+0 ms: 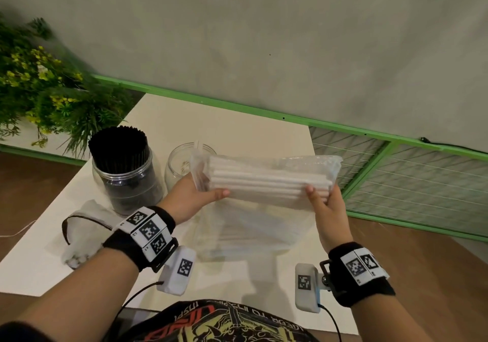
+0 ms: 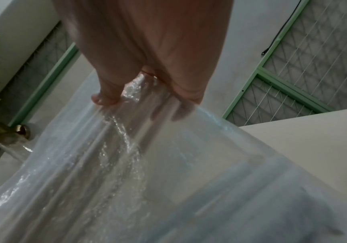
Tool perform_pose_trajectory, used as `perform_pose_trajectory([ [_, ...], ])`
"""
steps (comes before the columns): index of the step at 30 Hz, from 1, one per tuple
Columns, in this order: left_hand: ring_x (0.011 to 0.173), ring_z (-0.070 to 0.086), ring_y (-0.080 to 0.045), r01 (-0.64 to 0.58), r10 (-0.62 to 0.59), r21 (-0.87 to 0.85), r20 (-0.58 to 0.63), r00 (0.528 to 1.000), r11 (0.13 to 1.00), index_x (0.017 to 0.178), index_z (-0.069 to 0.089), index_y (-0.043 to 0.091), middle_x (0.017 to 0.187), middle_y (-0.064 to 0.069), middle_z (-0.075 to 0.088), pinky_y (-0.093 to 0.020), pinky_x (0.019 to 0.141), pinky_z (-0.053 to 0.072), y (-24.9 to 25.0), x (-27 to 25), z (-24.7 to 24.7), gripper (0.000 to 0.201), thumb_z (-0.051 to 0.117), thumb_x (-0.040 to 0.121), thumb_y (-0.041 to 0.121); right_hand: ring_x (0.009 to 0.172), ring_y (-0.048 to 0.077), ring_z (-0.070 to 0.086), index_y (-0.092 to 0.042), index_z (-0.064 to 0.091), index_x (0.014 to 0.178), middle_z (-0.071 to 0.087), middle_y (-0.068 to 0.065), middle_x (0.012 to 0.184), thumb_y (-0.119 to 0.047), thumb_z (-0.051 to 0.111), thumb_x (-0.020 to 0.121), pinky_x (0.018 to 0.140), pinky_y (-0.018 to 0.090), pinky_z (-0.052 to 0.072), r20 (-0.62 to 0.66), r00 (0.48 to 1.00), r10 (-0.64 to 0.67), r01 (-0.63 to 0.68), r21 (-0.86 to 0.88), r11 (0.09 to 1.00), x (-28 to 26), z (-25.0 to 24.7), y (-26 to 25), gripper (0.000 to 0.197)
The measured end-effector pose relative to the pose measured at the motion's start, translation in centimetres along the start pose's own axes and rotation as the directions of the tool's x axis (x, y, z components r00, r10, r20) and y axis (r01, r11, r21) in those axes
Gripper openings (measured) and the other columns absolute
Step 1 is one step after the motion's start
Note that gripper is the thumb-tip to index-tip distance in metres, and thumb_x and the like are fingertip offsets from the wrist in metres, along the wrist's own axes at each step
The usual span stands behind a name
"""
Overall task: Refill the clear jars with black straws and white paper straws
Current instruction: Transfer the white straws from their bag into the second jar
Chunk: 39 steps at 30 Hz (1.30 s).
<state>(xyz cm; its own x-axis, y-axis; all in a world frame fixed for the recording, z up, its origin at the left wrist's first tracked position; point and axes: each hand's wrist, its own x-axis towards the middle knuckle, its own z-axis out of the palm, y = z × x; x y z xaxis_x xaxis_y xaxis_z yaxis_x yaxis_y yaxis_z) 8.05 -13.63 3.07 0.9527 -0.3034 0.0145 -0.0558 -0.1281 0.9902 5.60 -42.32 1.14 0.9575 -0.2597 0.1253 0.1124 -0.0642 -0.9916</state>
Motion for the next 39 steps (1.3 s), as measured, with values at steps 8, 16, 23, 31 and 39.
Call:
perform_pose_trajectory([
  [8, 0.113, 0.062, -0.006, 0.002, -0.001, 0.048, -0.024, 1.0, 0.999, 0.116, 0.065, 0.028, 0.116, 0.009, 0.07, -0.039, 0.106, 0.044, 0.5, 0.4, -0.4, 0.056, 0.073, 0.066, 0.052, 0.112, 0.019, 0.062, -0.015, 0.059, 0.122, 0.068, 0.003, 0.116, -0.047, 0.06, 0.089, 0.096, 0.038, 0.048, -0.041, 0.999, 0.004, 0.0, 0.097, 0.995, 0.1, 0.1, -0.7, 0.045],
  [16, 0.115, 0.055, 0.009, -0.038, 0.035, 0.143, 0.023, 0.999, 0.989, 0.112, 0.056, 0.052, 0.118, 0.029, 0.062, -0.016, 0.098, 0.041, 1.6, 0.5, -0.7, 0.061, 0.061, 0.06, 0.082, 0.095, 0.014, 0.06, -0.022, 0.068, 0.102, 0.068, -0.006, 0.095, -0.045, 0.052, 0.089, 0.09, 0.036, 0.047, -0.128, 0.991, -0.04, 0.06, 0.153, 0.986, 1.0, 0.1, -2.5, 0.031],
  [23, 0.121, 0.039, 0.012, 0.0, -0.003, 0.216, 0.014, 1.0, 0.976, 0.141, 0.041, 0.037, 0.144, 0.019, 0.04, -0.007, 0.098, 0.027, 3.0, 0.5, -1.2, 0.051, 0.033, 0.094, 0.052, 0.095, 0.009, 0.065, -0.028, 0.069, 0.103, 0.072, -0.011, 0.095, -0.037, 0.049, 0.096, 0.091, 0.033, 0.048, -0.193, 0.981, -0.002, 0.027, 0.129, 0.991, 1.8, 0.3, -3.1, 0.023],
  [31, 0.102, 0.065, -0.008, -0.009, 0.018, 0.109, -0.08, 0.997, 0.994, 0.127, 0.057, 0.038, 0.116, 0.01, 0.069, -0.039, 0.094, 0.05, 4.2, 0.5, -1.3, 0.042, 0.028, 0.099, 0.05, 0.104, 0.017, 0.062, -0.007, 0.066, 0.117, 0.068, 0.006, 0.111, -0.034, 0.05, 0.097, 0.098, 0.04, 0.049, -0.263, 0.963, -0.066, 0.106, 0.141, 0.984, 2.0, -0.2, -4.5, 0.037],
  [39, 0.075, 0.06, -0.012, 0.143, -0.101, 0.291, -0.156, 0.983, 0.946, 0.1, 0.068, 0.024, 0.095, 0.008, 0.07, -0.016, 0.057, 0.039, 4.3, 1.0, -2.4, 0.037, 0.035, 0.101, 0.041, 0.085, 0.014, 0.059, -0.024, 0.072, 0.087, 0.067, 0.005, 0.093, -0.033, 0.059, 0.094, 0.085, 0.046, 0.051, -0.293, 0.955, -0.053, 0.035, -0.068, 0.997, 2.8, -0.3, -3.7, 0.017],
])
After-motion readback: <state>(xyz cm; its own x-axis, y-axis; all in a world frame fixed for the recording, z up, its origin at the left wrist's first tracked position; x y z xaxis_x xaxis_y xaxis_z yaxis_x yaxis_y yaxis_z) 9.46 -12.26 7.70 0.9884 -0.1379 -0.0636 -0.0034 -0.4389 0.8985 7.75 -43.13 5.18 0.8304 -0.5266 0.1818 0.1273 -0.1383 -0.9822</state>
